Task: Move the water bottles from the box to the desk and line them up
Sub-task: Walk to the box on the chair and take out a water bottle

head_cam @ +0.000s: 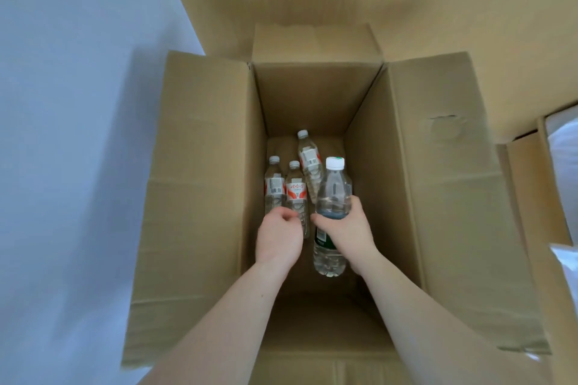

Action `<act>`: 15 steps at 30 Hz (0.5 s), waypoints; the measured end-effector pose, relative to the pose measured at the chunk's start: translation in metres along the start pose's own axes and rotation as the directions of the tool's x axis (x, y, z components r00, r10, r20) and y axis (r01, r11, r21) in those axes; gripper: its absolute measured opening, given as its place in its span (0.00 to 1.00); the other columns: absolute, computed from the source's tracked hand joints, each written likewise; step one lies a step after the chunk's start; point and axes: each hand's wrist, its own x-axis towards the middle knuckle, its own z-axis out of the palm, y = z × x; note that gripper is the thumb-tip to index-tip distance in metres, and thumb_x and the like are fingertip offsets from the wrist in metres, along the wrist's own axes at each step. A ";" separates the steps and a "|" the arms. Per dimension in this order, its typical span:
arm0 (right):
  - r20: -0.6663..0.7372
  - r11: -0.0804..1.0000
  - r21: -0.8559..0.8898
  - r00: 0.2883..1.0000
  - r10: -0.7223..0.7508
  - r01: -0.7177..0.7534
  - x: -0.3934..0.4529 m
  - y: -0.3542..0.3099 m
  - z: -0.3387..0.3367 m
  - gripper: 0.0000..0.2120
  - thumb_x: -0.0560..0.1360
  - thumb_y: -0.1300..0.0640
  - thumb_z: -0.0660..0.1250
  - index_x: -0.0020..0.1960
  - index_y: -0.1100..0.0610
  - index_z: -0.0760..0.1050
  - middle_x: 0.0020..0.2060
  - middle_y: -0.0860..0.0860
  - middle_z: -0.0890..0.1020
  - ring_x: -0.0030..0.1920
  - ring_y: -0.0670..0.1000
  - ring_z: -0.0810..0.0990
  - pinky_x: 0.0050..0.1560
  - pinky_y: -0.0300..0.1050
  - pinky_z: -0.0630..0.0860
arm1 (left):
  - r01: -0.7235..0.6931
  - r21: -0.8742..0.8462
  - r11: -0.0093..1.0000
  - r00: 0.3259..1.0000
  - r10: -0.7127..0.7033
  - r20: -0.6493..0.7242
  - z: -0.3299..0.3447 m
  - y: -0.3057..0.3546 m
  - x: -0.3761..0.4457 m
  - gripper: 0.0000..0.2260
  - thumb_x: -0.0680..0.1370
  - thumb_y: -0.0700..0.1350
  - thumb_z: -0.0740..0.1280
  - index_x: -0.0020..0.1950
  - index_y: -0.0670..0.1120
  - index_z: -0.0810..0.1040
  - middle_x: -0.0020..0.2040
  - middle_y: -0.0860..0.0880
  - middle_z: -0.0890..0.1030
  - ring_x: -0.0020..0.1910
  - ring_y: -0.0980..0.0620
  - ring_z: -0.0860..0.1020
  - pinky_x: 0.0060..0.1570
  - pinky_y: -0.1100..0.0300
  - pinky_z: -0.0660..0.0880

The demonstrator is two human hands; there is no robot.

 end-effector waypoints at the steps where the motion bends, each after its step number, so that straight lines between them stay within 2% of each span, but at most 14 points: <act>1: 0.002 1.000 0.011 1.000 -0.016 0.015 -0.009 -0.005 -0.002 0.34 0.68 0.50 0.79 0.69 0.47 0.66 0.58 0.46 0.79 0.60 0.49 0.79 0.62 0.55 0.78 | -0.019 -0.004 1.000 1.000 0.019 0.006 -0.004 0.001 -0.006 0.09 0.82 0.43 0.63 0.58 0.52 0.79 0.55 0.49 0.82 0.55 0.50 0.81 0.59 0.49 0.80; 5: -0.005 0.994 0.056 0.996 -0.089 0.089 -0.042 -0.019 -0.008 0.33 0.69 0.50 0.79 0.69 0.46 0.67 0.58 0.44 0.79 0.58 0.47 0.80 0.61 0.53 0.80 | -0.072 -0.014 0.997 0.997 0.072 0.027 -0.019 0.002 -0.030 0.08 0.83 0.42 0.62 0.57 0.52 0.78 0.56 0.49 0.81 0.55 0.50 0.81 0.59 0.51 0.80; 9: -0.034 0.984 0.115 0.990 -0.136 0.139 -0.076 -0.027 -0.010 0.32 0.69 0.49 0.79 0.67 0.44 0.67 0.57 0.43 0.78 0.58 0.46 0.79 0.60 0.49 0.79 | -0.127 -0.042 0.991 0.991 0.129 0.033 -0.029 0.005 -0.057 0.09 0.84 0.42 0.61 0.61 0.51 0.78 0.56 0.49 0.82 0.53 0.52 0.81 0.56 0.56 0.81; 15: -0.074 0.952 0.152 0.964 -0.256 0.264 -0.115 -0.043 -0.025 0.31 0.70 0.50 0.78 0.67 0.45 0.66 0.55 0.42 0.79 0.56 0.45 0.80 0.58 0.46 0.80 | -0.190 -0.042 0.981 0.981 0.191 0.020 -0.041 0.018 -0.094 0.09 0.84 0.43 0.61 0.60 0.51 0.78 0.52 0.49 0.83 0.50 0.51 0.83 0.55 0.53 0.82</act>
